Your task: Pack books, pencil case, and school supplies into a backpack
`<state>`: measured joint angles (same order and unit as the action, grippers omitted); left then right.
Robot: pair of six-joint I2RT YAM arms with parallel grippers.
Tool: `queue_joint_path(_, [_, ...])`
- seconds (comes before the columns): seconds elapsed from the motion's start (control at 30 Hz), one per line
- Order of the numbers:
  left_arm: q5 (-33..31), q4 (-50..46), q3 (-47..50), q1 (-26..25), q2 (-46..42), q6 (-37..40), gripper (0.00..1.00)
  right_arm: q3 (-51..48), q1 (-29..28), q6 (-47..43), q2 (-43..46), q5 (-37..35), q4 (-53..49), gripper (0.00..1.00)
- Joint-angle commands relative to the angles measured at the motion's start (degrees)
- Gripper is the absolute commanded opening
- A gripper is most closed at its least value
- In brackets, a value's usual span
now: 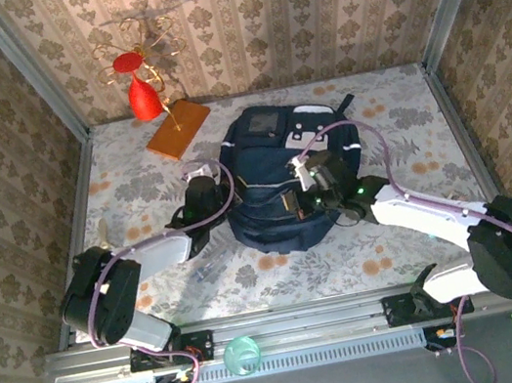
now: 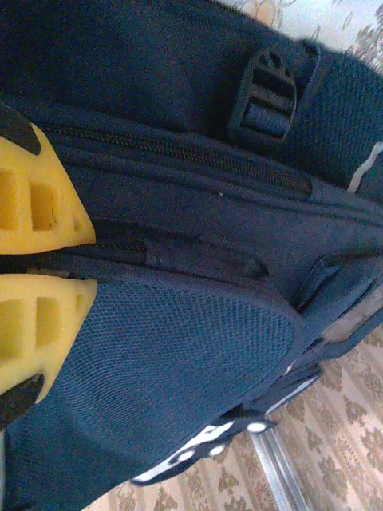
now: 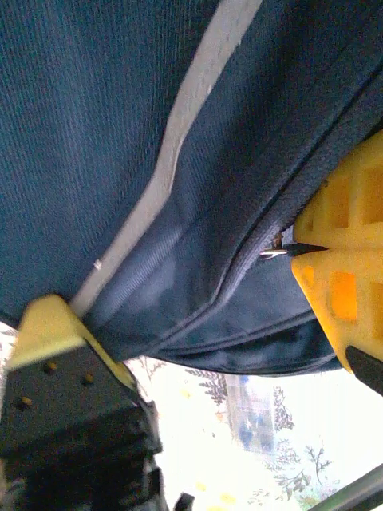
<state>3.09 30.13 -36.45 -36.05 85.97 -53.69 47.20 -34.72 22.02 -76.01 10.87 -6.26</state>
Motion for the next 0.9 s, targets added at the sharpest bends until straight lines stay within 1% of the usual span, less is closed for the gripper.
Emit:
queue_joint_path(0.0, [-0.5,2.8,1.0,-2.8,-1.7,-2.2,0.01,-1.0,4.2,-4.5,2.6,2.0,-3.1,0.00])
queue_joint_path(0.1, [-2.7,3.7,1.3,-5.5,-1.5,-2.6,0.03,-2.0,8.0,-6.5,4.0,3.5,-5.5,0.00])
queue_joint_path(0.17, [-4.8,4.0,1.3,-7.3,-1.0,-2.7,0.01,-3.1,9.4,-7.0,5.5,4.3,-6.4,0.00])
queue_joint_path(0.23, [-6.3,4.9,1.3,-8.1,-0.2,-3.0,0.00,-4.4,9.7,-7.4,7.2,4.2,-7.1,0.00])
queue_joint_path(0.37, [-8.5,6.2,0.6,-9.3,1.4,-3.4,0.00,-8.0,9.6,-6.3,11.1,6.9,-6.3,0.00])
queue_joint_path(0.47, [-10.2,6.4,0.0,-10.2,2.1,-3.4,0.00,-10.9,8.5,-5.8,14.1,8.0,-3.8,0.00])
queue_joint_path(0.57, [-11.3,7.0,-0.5,-11.1,2.7,-3.3,0.00,-13.0,6.4,-5.7,15.2,7.3,-0.7,0.00])
queue_joint_path(0.7, [-11.4,6.9,-0.9,-11.9,3.1,-3.2,0.00,-13.6,5.3,-4.6,14.5,6.4,2.8,0.00])
queue_joint_path(0.87, [-12.0,6.8,-1.3,-12.8,3.4,-3.3,0.00,-11.9,1.5,-3.8,11.6,5.3,5.7,0.00])
